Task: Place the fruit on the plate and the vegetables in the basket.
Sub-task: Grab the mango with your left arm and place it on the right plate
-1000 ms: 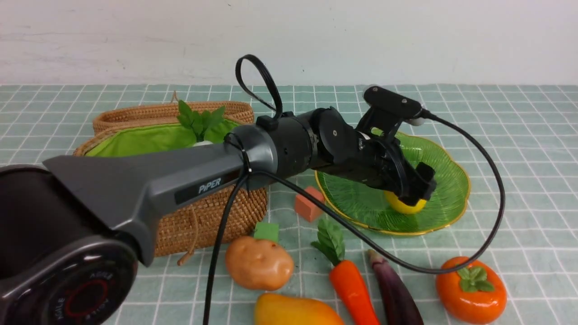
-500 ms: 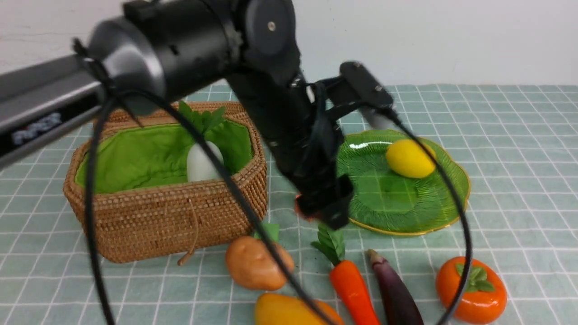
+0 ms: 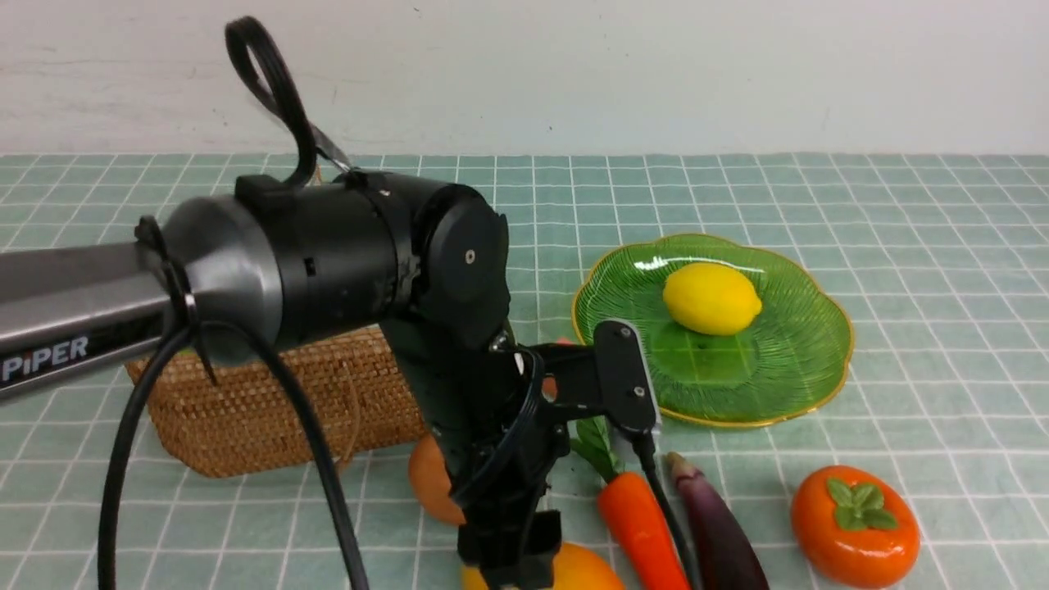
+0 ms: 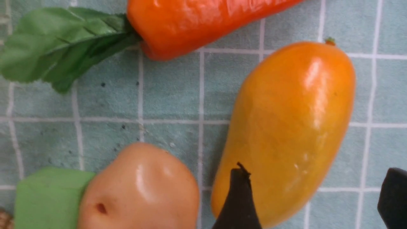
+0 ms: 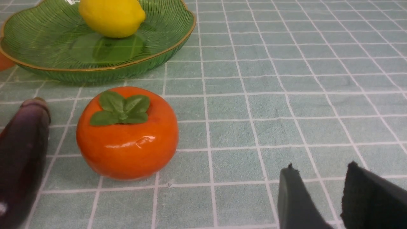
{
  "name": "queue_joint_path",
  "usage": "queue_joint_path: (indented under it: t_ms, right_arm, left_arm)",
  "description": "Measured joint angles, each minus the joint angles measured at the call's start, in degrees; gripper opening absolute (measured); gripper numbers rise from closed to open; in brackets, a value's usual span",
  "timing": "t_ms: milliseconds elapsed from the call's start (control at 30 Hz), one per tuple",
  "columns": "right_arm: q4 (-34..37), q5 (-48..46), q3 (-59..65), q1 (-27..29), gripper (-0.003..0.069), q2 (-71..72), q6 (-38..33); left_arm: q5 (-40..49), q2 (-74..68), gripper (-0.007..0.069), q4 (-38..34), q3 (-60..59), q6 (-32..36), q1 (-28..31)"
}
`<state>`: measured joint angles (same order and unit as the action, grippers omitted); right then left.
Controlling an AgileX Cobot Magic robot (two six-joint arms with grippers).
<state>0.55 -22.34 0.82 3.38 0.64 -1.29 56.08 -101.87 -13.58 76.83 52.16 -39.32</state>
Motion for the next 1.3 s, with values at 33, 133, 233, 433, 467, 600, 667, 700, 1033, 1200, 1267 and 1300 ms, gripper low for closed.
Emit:
queue_joint_path:
  t_ms: [33,133,233,433,467,600,667,700,1033,1200,1267,1300]
  right_arm:
    - [0.0,0.0,0.0,0.0,0.0242,0.0,0.0]
    - [0.0,0.0,0.0,0.0,0.0242,0.0,0.0]
    - [0.0,0.0,0.0,0.0,0.0242,0.0,0.0]
    - [0.0,0.0,0.0,0.0,0.0242,0.0,0.0]
    - [0.0,0.0,0.0,0.0,0.0242,0.0,0.0]
    - [0.0,0.0,0.0,0.0,0.0242,0.0,0.0]
    - [0.0,0.0,0.0,0.0,0.0242,0.0,0.0]
    - [0.0,0.0,0.0,0.0,0.0242,0.0,0.0]
    - [0.0,0.0,0.0,0.0,0.0242,0.0,0.0]
    - [0.0,0.0,0.0,0.0,0.0242,0.0,0.0]
    - [0.0,0.0,0.0,0.0,0.0242,0.0,0.0]
    - [0.0,0.0,0.0,0.0,0.0242,0.0,0.0]
  left_arm:
    - [-1.3,-0.1,0.0535,-0.1,-0.1,0.1,0.0]
    - [-2.3,-0.1,0.0535,-0.9,-0.2,0.1,0.0]
    - [-2.3,-0.2,0.0535,-1.4,-0.2,0.1,0.0]
    - [-2.3,-1.5,0.0564,-1.2,-0.3,0.1,-1.3]
    - [-2.5,-1.7,0.0573,-1.2,-0.3,0.1,-1.9]
    - [-4.1,-3.6,0.0608,-1.2,-0.3,-1.4,-3.8]
    - [-4.6,-4.9,0.0613,-0.2,-0.3,-3.0,-3.9]
    - [-4.6,-5.8,0.0615,0.3,-0.3,-3.8,-3.9]
    - [-2.5,-8.3,0.0571,0.3,0.4,-5.5,-3.9]
    - [2.0,-8.3,0.0571,0.0,0.4,-5.6,-3.9]
    - [2.6,-8.4,0.0571,-0.3,0.4,-5.6,-3.9]
    - [2.8,-8.4,0.0571,-0.6,0.4,-5.6,-3.9]
